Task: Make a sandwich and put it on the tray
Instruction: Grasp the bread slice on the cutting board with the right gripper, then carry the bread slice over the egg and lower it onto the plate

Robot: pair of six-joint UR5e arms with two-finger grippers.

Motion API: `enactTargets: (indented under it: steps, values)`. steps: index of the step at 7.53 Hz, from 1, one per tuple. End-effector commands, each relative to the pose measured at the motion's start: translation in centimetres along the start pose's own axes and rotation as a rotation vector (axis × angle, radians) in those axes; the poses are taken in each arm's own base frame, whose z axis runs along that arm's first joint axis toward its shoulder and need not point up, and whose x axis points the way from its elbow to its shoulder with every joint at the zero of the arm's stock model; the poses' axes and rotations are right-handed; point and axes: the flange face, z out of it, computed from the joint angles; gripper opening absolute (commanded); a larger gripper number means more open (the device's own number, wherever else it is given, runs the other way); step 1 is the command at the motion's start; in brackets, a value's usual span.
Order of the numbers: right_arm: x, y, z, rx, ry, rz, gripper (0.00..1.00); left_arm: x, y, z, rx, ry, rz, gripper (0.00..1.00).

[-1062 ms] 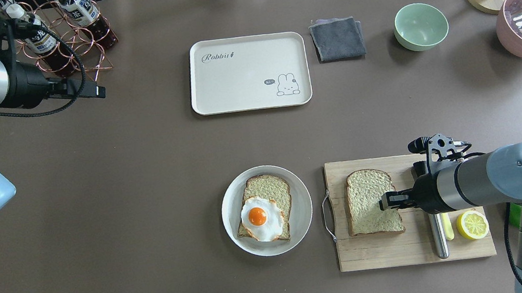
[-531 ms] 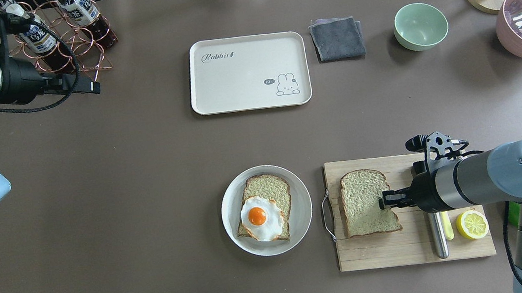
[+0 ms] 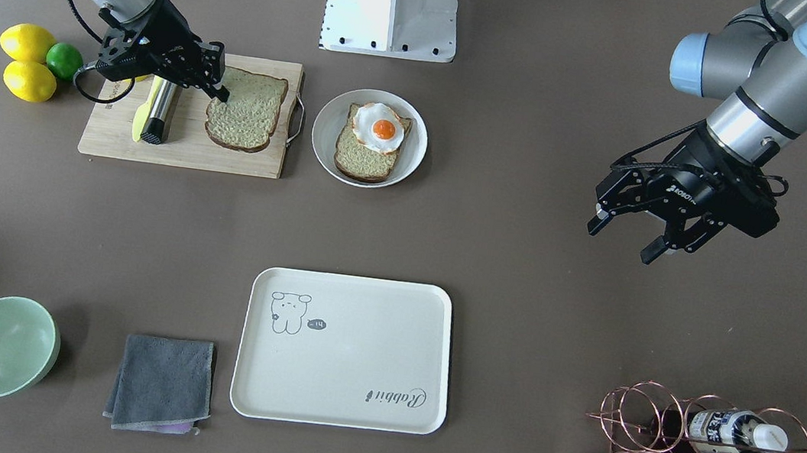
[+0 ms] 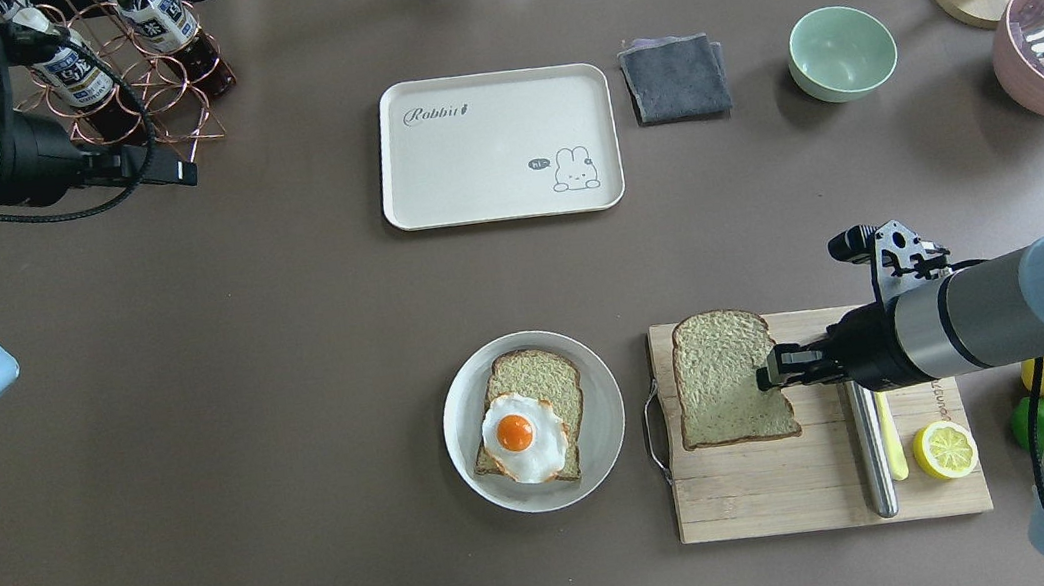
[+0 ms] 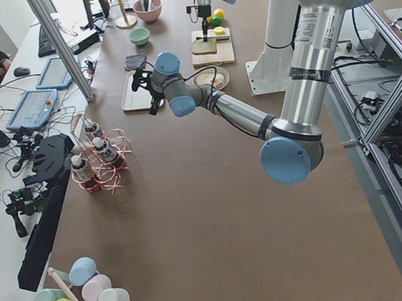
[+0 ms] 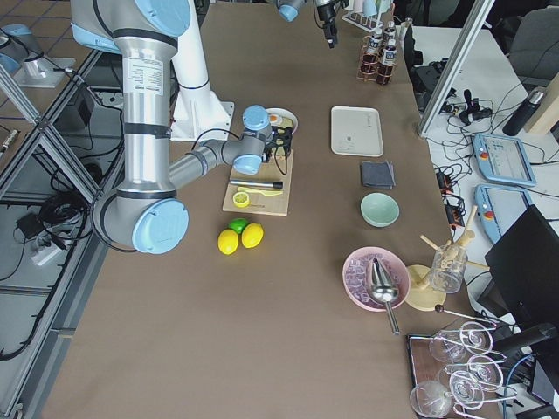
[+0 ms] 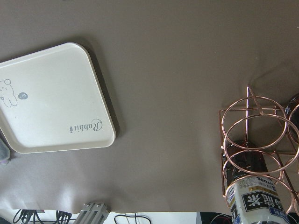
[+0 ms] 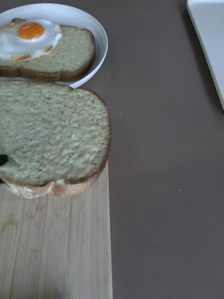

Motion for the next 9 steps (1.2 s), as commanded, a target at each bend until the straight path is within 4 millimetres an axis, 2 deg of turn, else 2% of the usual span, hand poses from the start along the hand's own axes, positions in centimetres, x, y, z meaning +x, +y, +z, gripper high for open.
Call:
enactTargets:
  steps: [1, 2, 3, 5, 6, 7, 8, 9]
  values:
    - [-5.9, -2.0, 0.7, 0.019, -0.11, -0.021, 0.0, 0.0, 0.0, 0.0, -0.001, 0.001, -0.001, 0.91]
    - [-7.8, -2.7, 2.0, 0.022, -0.128, -0.028, 0.0, 0.0, 0.1, 0.1, -0.002, 0.002, 0.0, 0.96]
    - [-8.2, -2.2, 3.2, 0.012, -0.125, -0.015, 0.0, -0.1, 0.1, 0.2, -0.005, 0.0, -0.001, 0.96]
    - [-11.7, 0.6, 6.5, 0.037, -0.151, -0.02, 0.0, -0.2, 0.2, 0.4, -0.008, -0.003, -0.004, 0.97]
    - [-12.4, 1.5, 7.2, 0.034, -0.154, -0.023, 0.0, -0.2, 0.1, 0.4, -0.008, -0.003, -0.004, 0.97]
    - [-13.6, 1.9, 8.0, 0.028, -0.163, -0.013, 0.0, -0.1, 0.1, 0.4, -0.007, -0.002, -0.003, 0.97]
    - [-15.0, 1.2, 9.7, 0.032, -0.161, -0.008, 0.0, -0.1, 0.1, 0.4, -0.008, -0.003, -0.004, 0.97]
    - [-14.9, 0.8, 10.8, 0.038, -0.148, -0.004, 0.0, -0.2, 0.2, 0.3, -0.007, -0.002, -0.003, 0.97]
